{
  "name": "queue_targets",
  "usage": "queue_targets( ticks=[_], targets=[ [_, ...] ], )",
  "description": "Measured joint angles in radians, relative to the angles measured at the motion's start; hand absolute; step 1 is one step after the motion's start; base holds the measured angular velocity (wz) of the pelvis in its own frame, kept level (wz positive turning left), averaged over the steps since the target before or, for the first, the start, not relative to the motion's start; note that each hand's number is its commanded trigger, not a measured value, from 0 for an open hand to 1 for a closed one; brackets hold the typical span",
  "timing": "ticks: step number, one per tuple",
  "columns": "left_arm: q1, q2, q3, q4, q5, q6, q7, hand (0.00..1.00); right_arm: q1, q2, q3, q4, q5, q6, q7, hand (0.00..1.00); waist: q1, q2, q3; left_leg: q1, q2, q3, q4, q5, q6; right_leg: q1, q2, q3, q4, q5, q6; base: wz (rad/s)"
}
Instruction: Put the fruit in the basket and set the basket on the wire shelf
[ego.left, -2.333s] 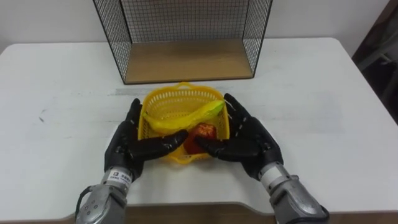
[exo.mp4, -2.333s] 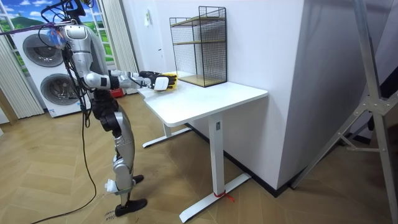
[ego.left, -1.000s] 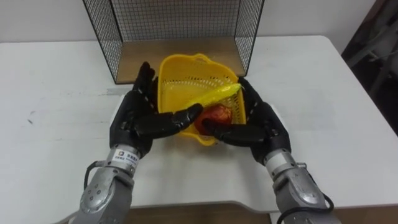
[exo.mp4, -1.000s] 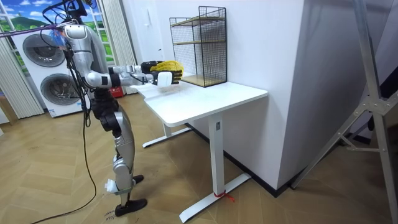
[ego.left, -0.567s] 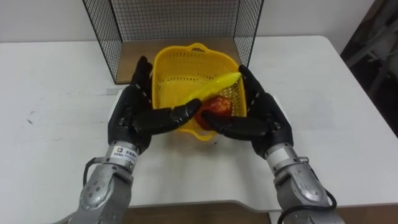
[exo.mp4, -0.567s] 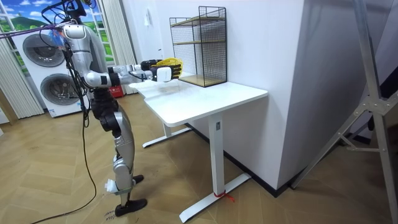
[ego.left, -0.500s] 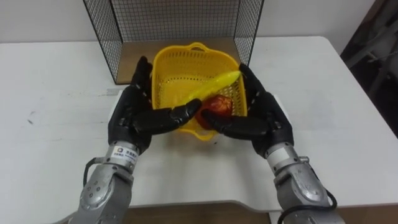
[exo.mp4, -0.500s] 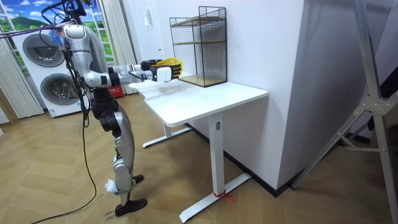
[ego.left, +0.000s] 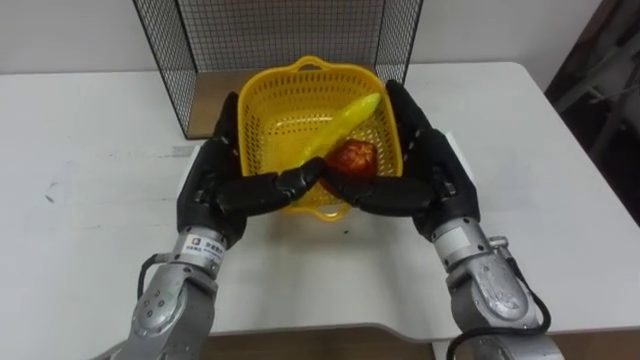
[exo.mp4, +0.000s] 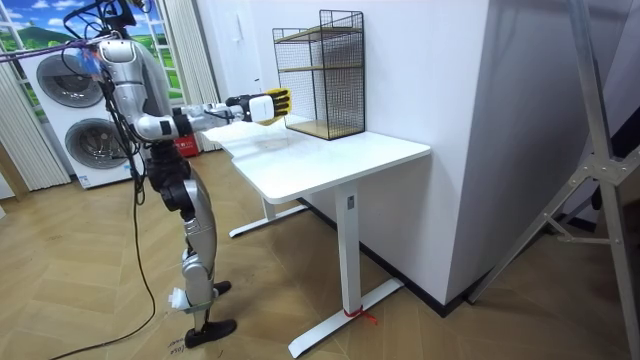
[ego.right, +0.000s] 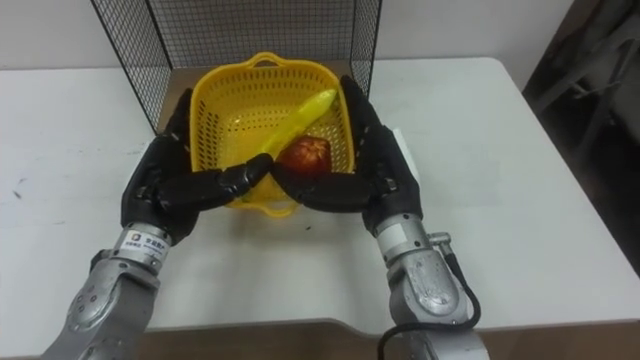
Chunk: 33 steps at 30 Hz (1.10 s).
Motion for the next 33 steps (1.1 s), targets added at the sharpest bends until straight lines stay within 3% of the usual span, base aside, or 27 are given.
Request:
queue_targets(
  ticks=[4, 7, 9, 12, 13, 14, 15, 17, 18, 19, 20, 23, 27, 28, 30, 32, 33],
  targets=[
    [0.005, 0.001, 0.002, 0.001, -0.001, 0.0, 0.001, 0.0, 0.004, -0.004, -0.001, 0.004, -0.004, 0.0, 0.004, 0.0, 0.024, 0.0, 0.002, -0.021, 0.025, 0.018, 0.064, -0.025, -0.009, -0.015, 0.015, -0.001, 0.042, -0.006, -0.008, -0.14],
    [0.005, 0.007, 0.008, 0.01, 0.002, 0.0, -0.001, 0.0, 0.014, -0.008, 0.007, 0.006, 0.024, 0.0, 0.016, 0.0, 0.044, -0.001, 0.0054, -0.067, 0.052, 0.018, 0.196, -0.077, -0.022, -0.043, 0.026, -0.002, 0.12, -0.06, -0.027, -0.06],
    [0.005, 0.006, 0.015, 0.025, -0.002, 0.003, -0.001, 0.0, 0.015, -0.008, 0.009, 0.019, 0.023, 0.0, 0.022, 0.0, 0.05, -0.008, 0.0067, -0.123, 0.065, 0.019, 0.329, -0.081, -0.024, -0.073, 0.023, 0.009, 0.197, -0.111, -0.037, -0.02],
    [0.006, 0.012, 0.022, 0.026, 0.003, 0.002, -0.002, 0.0, 0.015, -0.009, 0.015, 0.02, 0.026, 0.0, 0.023, 0.0, 0.05, -0.006, 0.0071, -0.179, 0.082, 0.016, 0.416, -0.063, -0.032, -0.069, 0.021, 0.008, 0.222, -0.124, -0.052, 0.1],
    [0.007, 0.013, 0.023, 0.027, 0.003, 0.002, -0.002, 0.0, 0.016, -0.011, 0.018, 0.02, 0.028, 0.0, 0.023, 0.0, 0.051, -0.014, 0.0091, -0.193, 0.079, 0.011, 0.427, -0.058, -0.037, -0.069, 0.016, 0.008, 0.224, -0.126, -0.056, 0.26],
    [0.008, 0.012, 0.019, 0.026, -0.002, 0.002, -0.004, 0.0, 0.015, -0.016, 0.015, 0.02, 0.052, 0.0, 0.023, 0.0, 0.04, -0.017, 0.0052, -0.225, 0.05, -0.023, 0.352, -0.058, -0.046, -0.073, 0.006, -0.004, 0.22, -0.128, -0.06, 0.23],
    [0.007, 0.009, 0.016, 0.026, -0.002, 0.002, -0.007, 0.0, 0.014, -0.025, 0.006, 0.02, 0.066, 0.0, 0.023, 0.0, 0.039, -0.018, 0.006, -0.242, 0.046, -0.029, 0.299, -0.049, -0.046, -0.077, 0.004, -0.006, 0.218, -0.128, -0.06, 0.11],
    [0.011, 0.007, 0.01, 0.026, 0.003, 0.002, -0.019, 0.0, 0.018, -0.051, 0.003, 0.027, 0.077, 0.008, 0.025, 0.0, 0.045, -0.012, -0.0005, -0.281, 0.031, -0.031, 0.162, 0.093, -0.025, -0.071, -0.006, -0.005, 0.221, -0.136, -0.042, -0.16],
    [0.011, 0.008, 0.01, 0.026, 0.006, 0.002, -0.019, 0.0, 0.019, -0.054, 0.003, 0.027, 0.076, 0.01, 0.028, 0.0, 0.044, -0.011, -0.0044, -0.276, 0.027, -0.031, 0.15, 0.118, -0.018, -0.071, -0.008, -0.005, 0.221, -0.139, -0.036, 0.0],
    [0.009, 0.012, 0.012, 0.023, 0.008, 0.002, -0.019, 0.0, 0.019, -0.054, 0.002, 0.026, 0.074, 0.012, 0.035, 0.0, 0.041, -0.018, -0.0193, -0.261, 0.01, -0.029, 0.132, 0.135, -0.004, -0.072, -0.02, -0.002, 0.221, -0.147, -0.024, 0.0],
    [0.001, 0.02, 0.011, 0.021, 0.004, 0.002, -0.019, 0.0, 0.015, -0.053, -0.001, 0.021, 0.074, 0.012, 0.039, 0.0, 0.04, -0.037, -0.0193, -0.251, -0.004, -0.023, 0.123, 0.137, 0.008, -0.069, -0.034, -0.003, 0.221, -0.151, -0.018, 0.0],
    [0.0, 0.031, 0.011, 0.02, 0.001, 0.002, -0.019, 0.0, 0.01, -0.047, -0.002, 0.018, 0.076, 0.011, 0.042, 0.0, 0.036, -0.056, -0.0126, -0.247, -0.016, -0.017, 0.146, 0.114, 0.017, -0.046, -0.042, -0.005, 0.197, -0.152, -0.01, 0.0],
    [-0.001, 0.027, 0.004, 0.02, 0.003, -0.004, -0.019, 0.0, 0.008, -0.046, -0.001, 0.013, 0.054, 0.011, 0.043, 0.0, 0.035, -0.049, -0.0049, -0.254, -0.027, -0.01, 0.183, 0.066, 0.027, -0.037, -0.057, -0.008, 0.202, -0.165, 0.01, -0.01],
    [-0.001, 0.03, 0.006, 0.019, 0.003, -0.011, -0.019, 0.0, 0.008, -0.045, -0.002, 0.007, 0.051, 0.01, 0.043, 0.0, 0.039, -0.047, -0.0047, -0.268, -0.039, -0.01, 0.199, 0.047, 0.031, -0.039, -0.064, -0.01, 0.203, -0.176, 0.015, 0.05],
    [-0.001, 0.033, 0.0, 0.019, -0.001, -0.014, -0.019, 0.0, 0.008, -0.046, -0.003, 0.002, 0.063, 0.009, 0.04, 0.0, 0.032, -0.054, -0.0002, -0.273, -0.06, -0.007, 0.219, 0.025, 0.045, -0.043, -0.096, -0.015, 0.23, -0.206, 0.028, 0.16],
    [-0.002, 0.026, -0.005, 0.019, 0.0, -0.015, -0.019, 0.0, 0.006, -0.048, -0.003, -0.001, 0.066, 0.004, 0.027, 0.0, 0.027, -0.054, -0.0015, -0.274, -0.082, 0.006, 0.253, -0.01, 0.066, -0.046, -0.128, -0.016, 0.291, -0.235, 0.057, 0.08],
    [-0.003, 0.024, -0.004, 0.019, 0.001, -0.017, -0.019, 0.0, 0.005, -0.047, 0.0, -0.001, 0.063, -0.002, 0.018, 0.0, 0.029, -0.05, -0.002, -0.272, -0.09, 0.015, 0.267, -0.025, 0.078, -0.064, -0.144, -0.011, 0.355, -0.235, 0.06, -0.04]
  ],
)
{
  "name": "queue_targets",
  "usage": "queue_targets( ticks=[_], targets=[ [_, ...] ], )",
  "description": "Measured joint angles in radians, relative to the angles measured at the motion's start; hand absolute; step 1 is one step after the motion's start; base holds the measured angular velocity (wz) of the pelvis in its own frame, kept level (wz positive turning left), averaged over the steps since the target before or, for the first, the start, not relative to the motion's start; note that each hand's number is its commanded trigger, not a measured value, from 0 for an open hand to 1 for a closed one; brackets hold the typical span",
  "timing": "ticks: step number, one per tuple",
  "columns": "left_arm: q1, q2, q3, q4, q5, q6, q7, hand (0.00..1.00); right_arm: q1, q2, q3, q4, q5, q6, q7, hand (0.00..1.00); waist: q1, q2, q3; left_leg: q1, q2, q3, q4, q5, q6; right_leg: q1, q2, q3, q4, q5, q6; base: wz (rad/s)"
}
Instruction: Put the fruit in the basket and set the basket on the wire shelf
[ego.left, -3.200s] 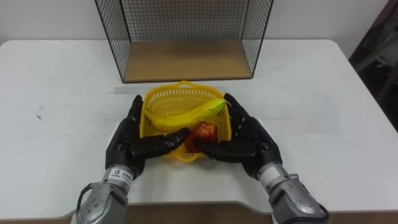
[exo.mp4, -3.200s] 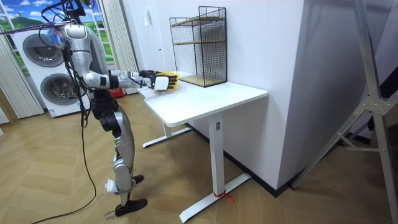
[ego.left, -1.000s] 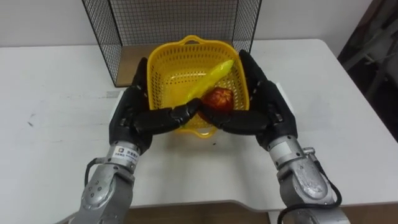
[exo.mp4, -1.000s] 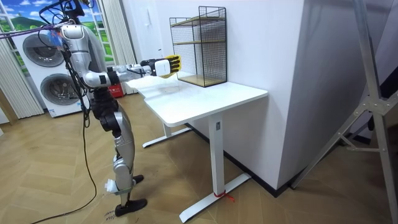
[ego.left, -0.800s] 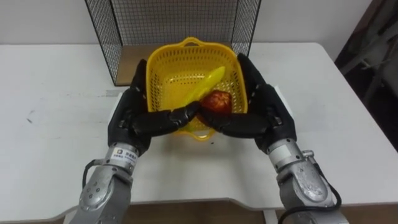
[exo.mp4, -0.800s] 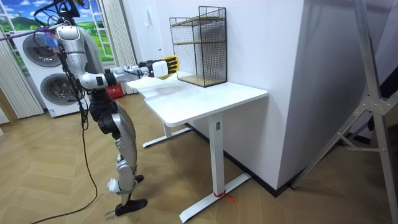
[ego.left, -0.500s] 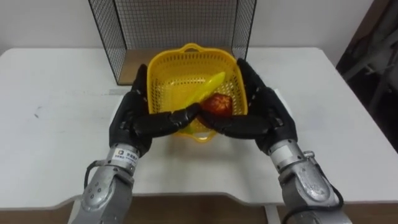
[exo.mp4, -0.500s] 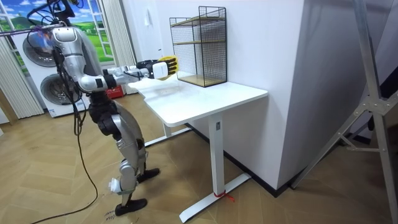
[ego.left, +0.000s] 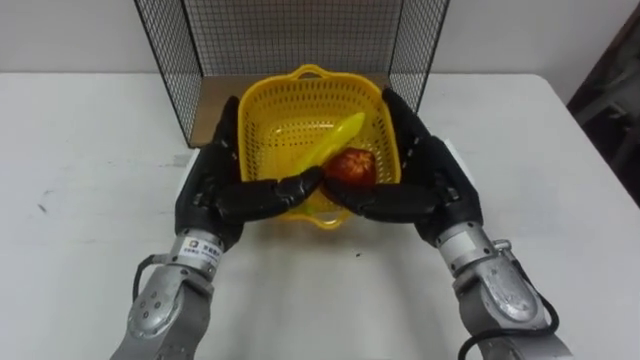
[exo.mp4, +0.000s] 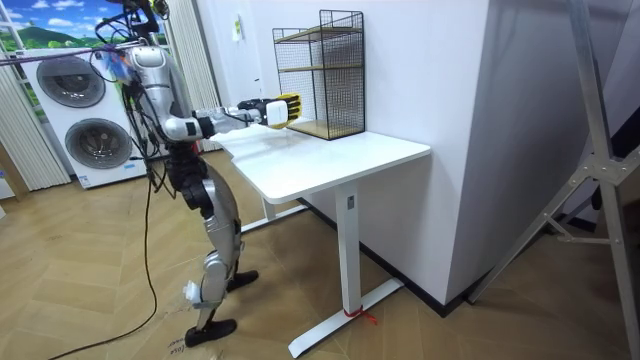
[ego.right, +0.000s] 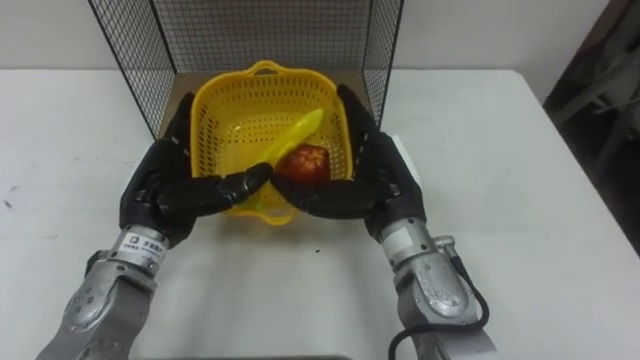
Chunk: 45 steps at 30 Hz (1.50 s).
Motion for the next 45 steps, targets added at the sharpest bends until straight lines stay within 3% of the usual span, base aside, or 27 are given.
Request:
queue_targets(
  ticks=[3, 5, 6, 7, 9, 11, 13, 14, 15, 19, 26, 33, 39, 45],
  targets=[
    [-0.001, 0.007, 0.0, 0.0, -0.002, 0.0, 0.001, 0.0, 0.0, 0.001, 0.007, 0.0, -0.022, -0.002, -0.009, 0.0, -0.006, -0.003, 0.0025, 0.025, -0.02, 0.005, 0.009, -0.028, 0.021, -0.064, -0.037, 0.009, 0.183, 0.039, 0.005, 0.06],
    [-0.001, 0.01, -0.005, 0.0, 0.0, -0.001, 0.005, 0.0, -0.001, 0.0, 0.005, 0.002, -0.042, -0.003, -0.009, 0.0, -0.008, 0.013, 0.0102, 0.072, -0.019, -0.005, -0.009, -0.045, 0.037, -0.106, -0.041, 0.019, 0.292, 0.143, -0.002, 0.03],
    [-0.001, 0.004, -0.011, 0.0, -0.001, -0.001, 0.006, 0.0, -0.001, -0.003, 0.004, 0.004, -0.046, -0.005, -0.008, 0.0, -0.008, 0.017, 0.0112, 0.082, -0.017, -0.009, -0.02, -0.047, 0.04, -0.117, -0.038, 0.021, 0.307, 0.158, -0.004, -0.14],
    [-0.005, 0.008, -0.011, 0.0, 0.0, -0.006, 0.011, 0.0, -0.003, 0.003, 0.006, 0.005, -0.044, -0.008, -0.007, 0.0, -0.002, 0.025, 0.0098, 0.093, -0.014, -0.012, -0.041, -0.048, 0.043, -0.145, -0.022, 0.03, 0.305, 0.152, -0.001, -0.12],
    [-0.013, 0.014, -0.011, 0.0, 0.001, -0.008, 0.019, 0.0, 0.0, -0.001, 0.008, 0.005, -0.037, -0.008, -0.007, 0.0, -0.003, 0.04, 0.0123, 0.111, -0.005, -0.015, -0.07, -0.043, 0.053, -0.197, 0.026, 0.029, 0.226, 0.096, -0.014, 0.04],
    [-0.014, 0.013, -0.01, 0.001, 0.0, -0.007, 0.019, 0.0, 0.0, 0.0, 0.008, 0.005, -0.037, -0.006, -0.007, 0.0, -0.005, 0.042, 0.0117, 0.131, -0.004, -0.022, -0.09, -0.043, 0.053, -0.209, 0.069, 0.031, 0.09, 0.093, -0.022, 0.12],
    [-0.02, 0.014, -0.01, 0.001, 0.0, -0.007, 0.019, 0.0, -0.007, 0.002, 0.007, 0.005, -0.036, -0.006, -0.009, 0.0, -0.006, 0.04, 0.0104, 0.148, -0.005, -0.027, -0.108, -0.043, 0.053, -0.208, 0.1, 0.03, -0.053, 0.146, -0.043, 0.15],
    [-0.021, 0.015, -0.012, 0.008, 0.0, -0.007, 0.019, 0.0, -0.008, -0.002, 0.007, 0.009, -0.037, -0.006, -0.01, 0.0, -0.013, 0.047, 0.0066, 0.165, -0.006, -0.042, -0.119, -0.042, 0.05, -0.198, 0.109, 0.033, -0.076, 0.197, -0.054, 0.15],
    [-0.022, 0.015, -0.013, 0.009, 0.0, -0.007, 0.019, 0.0, -0.01, -0.004, 0.006, 0.011, -0.036, -0.006, -0.01, 0.0, -0.013, 0.051, 0.0035, 0.171, -0.004, -0.045, -0.127, -0.041, 0.049, -0.187, 0.112, 0.033, -0.088, 0.2, -0.055, 0.14],
    [-0.038, 0.018, -0.013, 0.028, 0.005, -0.005, 0.019, 0.0, -0.04, -0.001, 0.003, 0.015, -0.033, -0.003, -0.01, 0.0, -0.018, 0.052, 0.0078, 0.197, 0.003, -0.057, -0.173, -0.028, 0.038, -0.147, 0.128, 0.032, -0.153, 0.212, -0.059, 0.06],
    [-0.038, 0.012, -0.001, 0.039, 0.01, 0.015, 0.019, 0.0, -0.035, 0.006, -0.005, 0.017, -0.034, 0.003, -0.007, 0.0, -0.021, 0.051, 0.0065, 0.232, 0.02, -0.05, -0.221, -0.016, 0.031, -0.103, 0.153, 0.029, -0.216, 0.254, -0.068, -0.06],
    [-0.047, 0.007, 0.002, 0.047, 0.005, 0.034, 0.02, 0.0, -0.035, 0.004, -0.003, 0.019, -0.024, 0.003, -0.018, 0.0, -0.024, 0.054, 0.0055, 0.248, 0.031, -0.037, -0.226, -0.015, 0.027, -0.082, 0.167, 0.045, -0.244, 0.267, -0.073, -0.06],
    [-0.137, 0.004, -0.002, 0.143, 0.007, 0.061, 0.039, 0.0, -0.097, 0.005, -0.003, 0.121, 0.09, 0.005, -0.053, 0.0, -0.036, 0.056, 0.0049, 0.264, 0.034, -0.037, -0.233, -0.013, 0.025, -0.059, 0.173, 0.034, -0.255, 0.275, -0.076, 0.0],
    [-0.253, 0.0, 0.0, 0.221, -0.019, 0.113, 0.083, 0.0, -0.21, 0.002, -0.024, 0.188, 0.166, 0.052, -0.08, 0.0, -0.043, 0.058, 0.0038, 0.269, 0.036, -0.037, -0.236, -0.011, 0.022, -0.057, 0.176, 0.033, -0.267, 0.279, -0.077, 0.0]
  ],
)
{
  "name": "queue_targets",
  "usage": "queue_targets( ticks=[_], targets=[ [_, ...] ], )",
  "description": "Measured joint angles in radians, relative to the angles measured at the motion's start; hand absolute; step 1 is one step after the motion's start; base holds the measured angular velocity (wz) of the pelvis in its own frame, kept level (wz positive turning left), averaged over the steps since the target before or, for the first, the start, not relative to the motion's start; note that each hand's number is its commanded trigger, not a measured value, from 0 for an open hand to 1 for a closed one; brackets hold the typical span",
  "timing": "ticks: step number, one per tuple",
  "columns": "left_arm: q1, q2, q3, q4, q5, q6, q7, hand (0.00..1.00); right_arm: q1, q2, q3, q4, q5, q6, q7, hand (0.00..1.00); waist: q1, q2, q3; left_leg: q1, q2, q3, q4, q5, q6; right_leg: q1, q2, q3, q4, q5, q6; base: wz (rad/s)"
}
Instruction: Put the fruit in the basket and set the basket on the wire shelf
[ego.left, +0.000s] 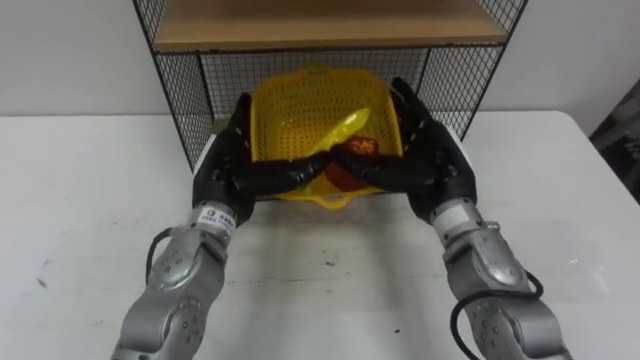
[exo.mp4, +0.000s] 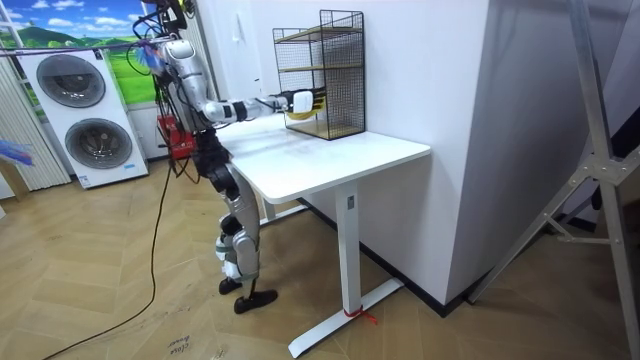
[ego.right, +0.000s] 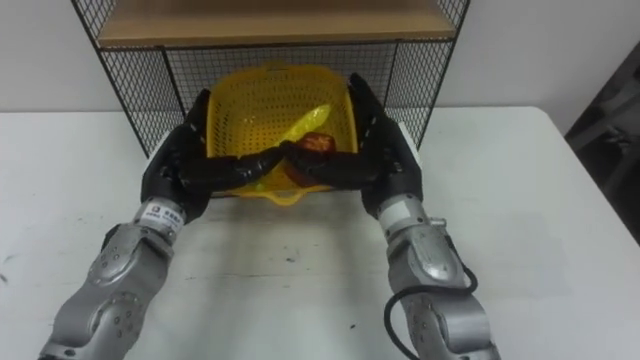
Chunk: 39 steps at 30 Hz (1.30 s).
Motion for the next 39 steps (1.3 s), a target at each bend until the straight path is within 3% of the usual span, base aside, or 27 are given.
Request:
queue_targets(
  ticks=[3, 8, 14, 21, 28, 39],
  targets=[
    [-0.067, -0.004, 0.002, 0.058, 0.001, 0.027, 0.026, 0.0, -0.068, 0.0, -0.002, 0.059, 0.001, 0.019, -0.022, 0.0, -0.001, 0.0, -0.0001, 0.001, 0.002, 0.0, 0.001, 0.006, -0.002, 0.007, -0.002, 0.001, -0.024, 0.011, -0.002, 0.0],
    [-0.166, -0.003, 0.015, 0.183, 0.0, 0.099, 0.066, 0.0, -0.116, 0.001, -0.009, 0.109, 0.041, 0.083, -0.052, 0.0, 0.004, 0.002, -0.0005, 0.002, 0.004, 0.001, -0.003, 0.007, -0.003, 0.01, 0.0, 0.002, -0.032, 0.016, -0.003, 0.0],
    [-0.23, -0.008, 0.049, 0.236, -0.019, 0.176, 0.093, 0.0, -0.201, 0.006, -0.012, 0.219, 0.123, 0.139, -0.084, 0.0, 0.004, 0.008, -0.003, -0.004, 0.005, 0.002, -0.003, 0.007, -0.004, 0.004, 0.0, 0.001, -0.031, 0.017, -0.004, 0.0],
    [-0.358, -0.003, 0.098, 0.342, -0.06, 0.216, 0.135, 0.0, -0.35, 0.027, -0.038, 0.349, 0.236, 0.176, -0.133, 0.0, 0.008, 0.015, -0.0063, -0.003, 0.005, 0.009, -0.002, 0.008, -0.004, 0.001, 0.002, 0.012, -0.03, 0.018, -0.004, -0.02],
    [-0.378, -0.004, 0.154, 0.351, -0.071, 0.27, 0.137, 0.0, -0.46, 0.032, -0.088, 0.537, 0.308, 0.208, -0.112, 0.0, 0.005, 0.016, -0.0074, -0.004, 0.006, 0.013, -0.001, 0.008, -0.004, -0.002, 0.003, 0.018, -0.029, 0.018, -0.004, -0.02],
    [-0.378, -0.004, 0.168, 0.351, -0.072, 0.317, 0.136, 0.0, -0.475, 0.032, -0.09, 0.581, 0.308, 0.236, -0.09, 0.0, 0.005, 0.016, -0.008, -0.004, 0.006, 0.013, 0.0, 0.008, -0.004, -0.001, 0.002, 0.018, -0.029, 0.019, -0.004, 0.0]
  ],
)
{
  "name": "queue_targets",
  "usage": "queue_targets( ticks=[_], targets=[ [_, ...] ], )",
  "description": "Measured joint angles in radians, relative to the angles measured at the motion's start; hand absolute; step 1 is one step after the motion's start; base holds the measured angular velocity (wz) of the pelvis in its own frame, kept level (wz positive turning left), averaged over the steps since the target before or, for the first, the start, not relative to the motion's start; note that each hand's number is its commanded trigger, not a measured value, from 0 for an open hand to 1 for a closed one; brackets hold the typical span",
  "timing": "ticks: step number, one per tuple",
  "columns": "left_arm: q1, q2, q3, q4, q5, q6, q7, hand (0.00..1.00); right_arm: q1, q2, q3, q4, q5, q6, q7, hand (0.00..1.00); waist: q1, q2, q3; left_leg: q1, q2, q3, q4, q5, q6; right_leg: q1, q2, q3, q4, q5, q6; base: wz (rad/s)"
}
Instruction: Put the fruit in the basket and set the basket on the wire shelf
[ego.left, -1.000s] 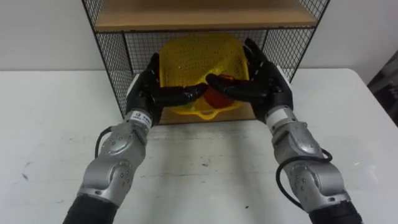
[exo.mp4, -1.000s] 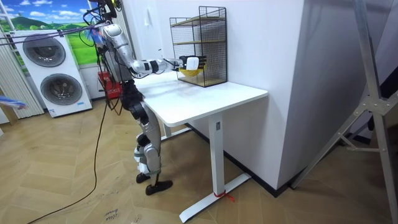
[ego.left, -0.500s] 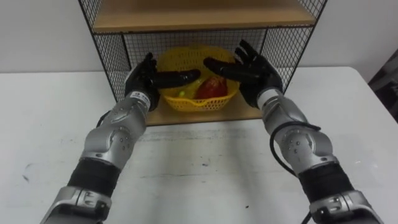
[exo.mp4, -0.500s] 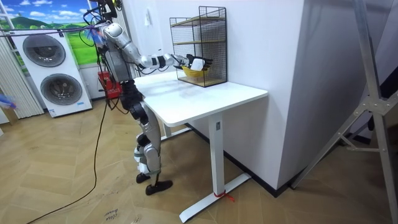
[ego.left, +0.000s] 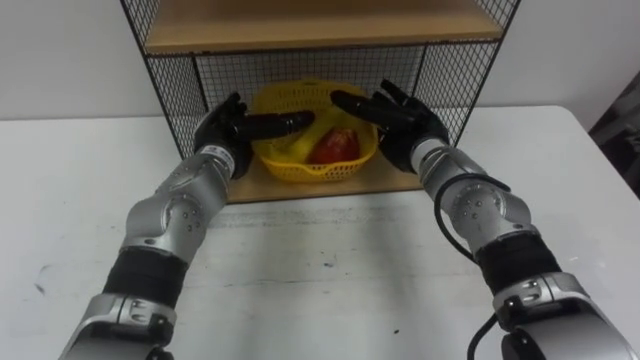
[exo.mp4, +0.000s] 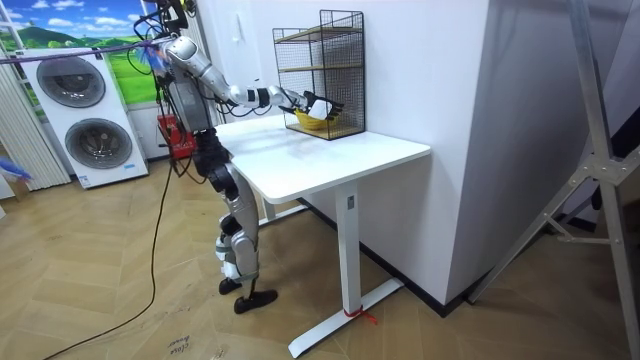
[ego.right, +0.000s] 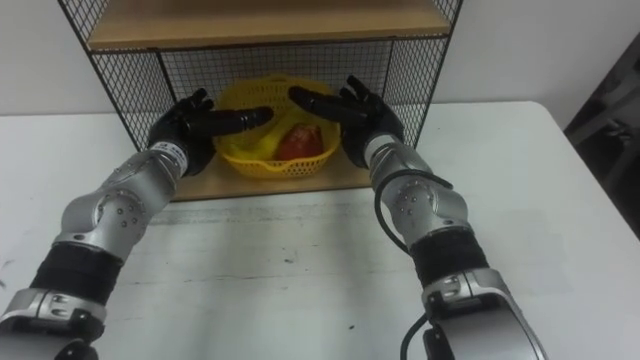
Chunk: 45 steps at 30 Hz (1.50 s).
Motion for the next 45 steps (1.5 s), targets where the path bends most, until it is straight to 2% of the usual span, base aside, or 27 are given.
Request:
queue_targets(
  ticks=[6, 9, 14, 20, 25, 34, 37, 40, 42, 43, 45],
  targets=[
    [0.0, 0.0, 0.0, 0.0, -0.001, 0.014, -0.001, 0.0, 0.0, 0.0, 0.0, 0.001, -0.002, 0.002, 0.001, 0.0, 0.0, 0.002, -0.0014, 0.0, 0.0, 0.0, 0.002, 0.0, 0.0, 0.001, 0.0, -0.001, 0.0, 0.0, 0.0, 0.0],
    [0.0, 0.001, 0.006, 0.0, -0.002, 0.017, -0.001, 0.0, -0.001, 0.0, -0.021, 0.004, -0.011, 0.02, 0.009, 0.0, 0.0, 0.005, -0.0048, 0.0, 0.0, 0.001, 0.002, 0.0, 0.0, 0.0, -0.001, -0.001, 0.001, 0.001, -0.001, 0.0],
    [0.0, 0.021, 0.038, 0.0, -0.03, 0.017, -0.002, 0.0, -0.015, -0.012, -0.037, 0.004, -0.014, 0.02, 0.006, 0.0, -0.003, 0.011, -0.0125, 0.007, 0.001, 0.003, 0.002, 0.0, 0.0, 0.006, 0.0, 0.0, 0.001, 0.001, -0.001, 0.0],
    [-0.005, 0.04, 0.056, -0.002, -0.056, 0.017, -0.004, 0.0, -0.051, -0.026, -0.064, -0.001, -0.079, 0.02, 0.011, 0.0, -0.005, 0.011, -0.0127, 0.019, 0.002, 0.0, 0.0, 0.001, -0.001, 0.022, 0.0, -0.014, -0.003, 0.002, -0.002, 0.02],
    [-0.033, 0.042, 0.075, -0.005, -0.024, 0.017, -0.003, 0.0, -0.052, -0.034, -0.072, -0.012, -0.133, 0.019, 0.019, 0.0, 0.001, 0.01, -0.0138, 0.02, 0.003, 0.001, -0.02, 0.006, -0.005, 0.012, 0.002, -0.01, 0.0, 0.003, -0.005, -0.02],
    [-0.034, 0.05, 0.077, -0.042, -0.03, 0.015, -0.003, 0.0, -0.049, -0.04, -0.071, -0.059, -0.184, 0.019, 0.032, 0.0, 0.007, 0.006, -0.0165, 0.034, 0.005, 0.001, -0.027, 0.013, -0.012, 0.027, 0.007, -0.001, -0.013, 0.006, -0.009, 0.0],
    [-0.034, 0.056, 0.078, -0.049, -0.029, 0.014, -0.008, 0.0, -0.015, -0.041, -0.072, -0.139, -0.215, 0.019, 0.044, 0.0, 0.007, 0.002, -0.0189, 0.036, 0.006, 0.001, -0.03, 0.014, -0.013, 0.023, 0.008, 0.002, -0.006, 0.005, -0.01, -0.01],
    [-0.034, 0.056, 0.08, -0.055, -0.018, 0.015, -0.012, 0.0, 0.023, -0.047, -0.075, -0.214, -0.215, 0.019, 0.052, 0.0, 0.01, -0.008, -0.0249, 0.036, 0.007, 0.001, -0.038, 0.016, -0.015, 0.016, 0.008, -0.003, 0.003, 0.005, -0.011, 0.0],
    [-0.001, 0.055, 0.075, -0.124, 0.003, 0.015, -0.013, 0.0, 0.084, -0.051, -0.075, -0.298, -0.226, 0.019, 0.056, 0.0, 0.009, -0.014, -0.0291, 0.04, 0.009, 0.0, -0.041, 0.017, -0.016, 0.02, 0.01, -0.002, 0.0, 0.005, -0.011, 0.0],
    [0.034, 0.054, 0.073, -0.192, 0.018, 0.014, -0.021, 0.0, 0.126, -0.052, -0.074, -0.353, -0.247, 0.019, 0.067, 0.0, 0.008, -0.017, -0.0286, 0.042, 0.009, 0.0, -0.044, 0.017, -0.017, 0.02, 0.011, -0.001, -0.001, 0.005, -0.011, 0.0],
    [0.077, 0.05, 0.072, -0.25, 0.036, 0.011, -0.027, 0.0, 0.182, -0.051, -0.069, -0.393, -0.257, 0.019, 0.08, 0.0, 0.007, -0.021, -0.0278, 0.044, 0.009, 0.001, -0.043, 0.018, -0.018, 0.024, 0.011, 0.001, -0.004, 0.005, -0.012, 0.0]
  ],
)
